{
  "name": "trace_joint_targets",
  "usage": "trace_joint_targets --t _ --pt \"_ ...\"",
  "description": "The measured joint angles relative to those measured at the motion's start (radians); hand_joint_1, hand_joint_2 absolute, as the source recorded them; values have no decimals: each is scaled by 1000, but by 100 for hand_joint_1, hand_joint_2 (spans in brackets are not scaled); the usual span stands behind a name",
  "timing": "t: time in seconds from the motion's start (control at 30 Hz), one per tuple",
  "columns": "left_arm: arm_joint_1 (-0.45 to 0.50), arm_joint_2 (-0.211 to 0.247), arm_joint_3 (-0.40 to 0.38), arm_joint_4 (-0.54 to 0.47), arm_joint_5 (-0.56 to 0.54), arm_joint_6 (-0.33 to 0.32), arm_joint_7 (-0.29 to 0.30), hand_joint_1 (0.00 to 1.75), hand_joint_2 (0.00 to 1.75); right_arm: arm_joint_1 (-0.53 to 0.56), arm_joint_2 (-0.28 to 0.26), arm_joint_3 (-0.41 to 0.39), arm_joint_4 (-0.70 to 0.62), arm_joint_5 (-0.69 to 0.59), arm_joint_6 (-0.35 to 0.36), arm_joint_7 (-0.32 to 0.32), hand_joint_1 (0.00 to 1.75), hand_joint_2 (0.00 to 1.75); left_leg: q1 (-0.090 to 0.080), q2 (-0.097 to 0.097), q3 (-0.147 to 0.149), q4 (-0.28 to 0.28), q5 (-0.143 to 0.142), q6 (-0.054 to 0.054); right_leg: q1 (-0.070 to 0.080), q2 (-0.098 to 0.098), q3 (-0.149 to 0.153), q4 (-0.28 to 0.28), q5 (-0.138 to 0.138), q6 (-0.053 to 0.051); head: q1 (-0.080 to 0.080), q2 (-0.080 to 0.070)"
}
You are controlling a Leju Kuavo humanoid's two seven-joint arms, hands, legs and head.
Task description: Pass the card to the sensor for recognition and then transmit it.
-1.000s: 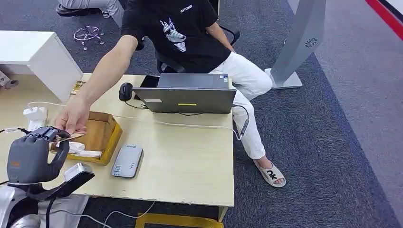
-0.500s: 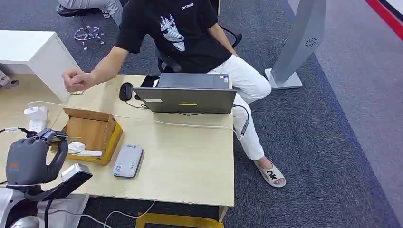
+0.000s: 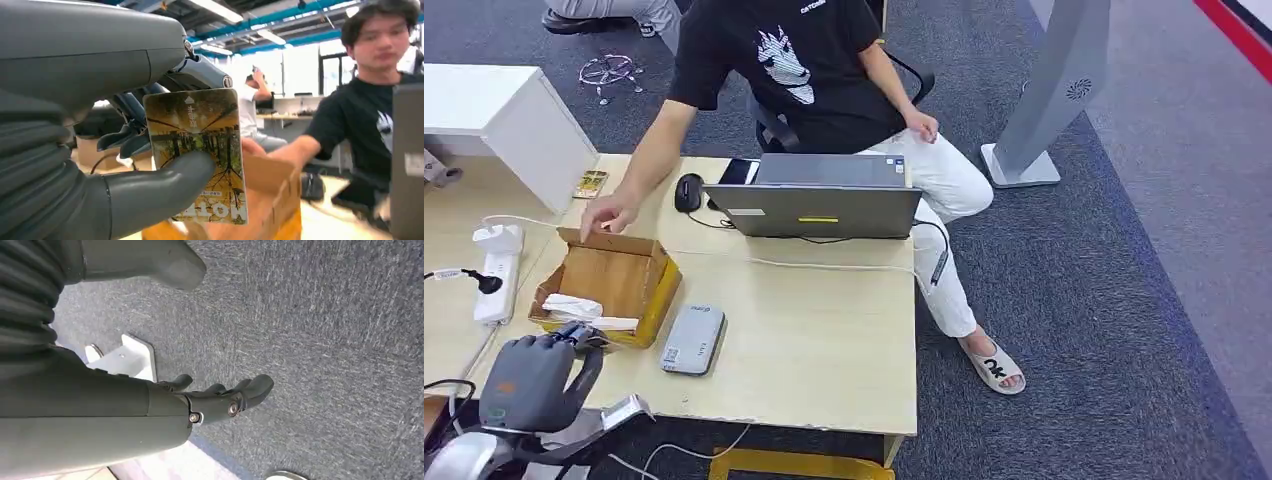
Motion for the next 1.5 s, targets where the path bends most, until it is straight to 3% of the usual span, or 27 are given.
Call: trace_joint_targets --t 0.2,0.63,1.0,1.13,1.5 --pt "53 -1 5 3 -42 39 46 175 175 0 0 1 -3 -2 2 0 0 175 0 0 0 0 0 0 0 -1 1 0 0 0 0 0" --pt "64 -37 129 41 -95 41 3 175 175 -3 0 22 1 -2 -8 0 0 175 0 0 0 0 0 0 0 -1 1 0 0 0 0 0" --pt "15 -85 212 136 -158 140 -51 175 175 -13 -9 49 55 0 -41 0 0 175 0 0 0 0 0 0 0 -1 1 0 0 0 0 0" --pt "-11 -97 225 176 -178 180 -68 175 175 -20 -14 62 84 6 -47 0 0 175 0 0 0 0 0 0 0 -1 1 0 0 0 0 0" --pt "-32 -111 235 224 -180 185 -75 175 175 -32 -18 76 114 13 -51 0 0 175 0 0 0 0 0 0 0 -1 1 0 0 0 0 0"
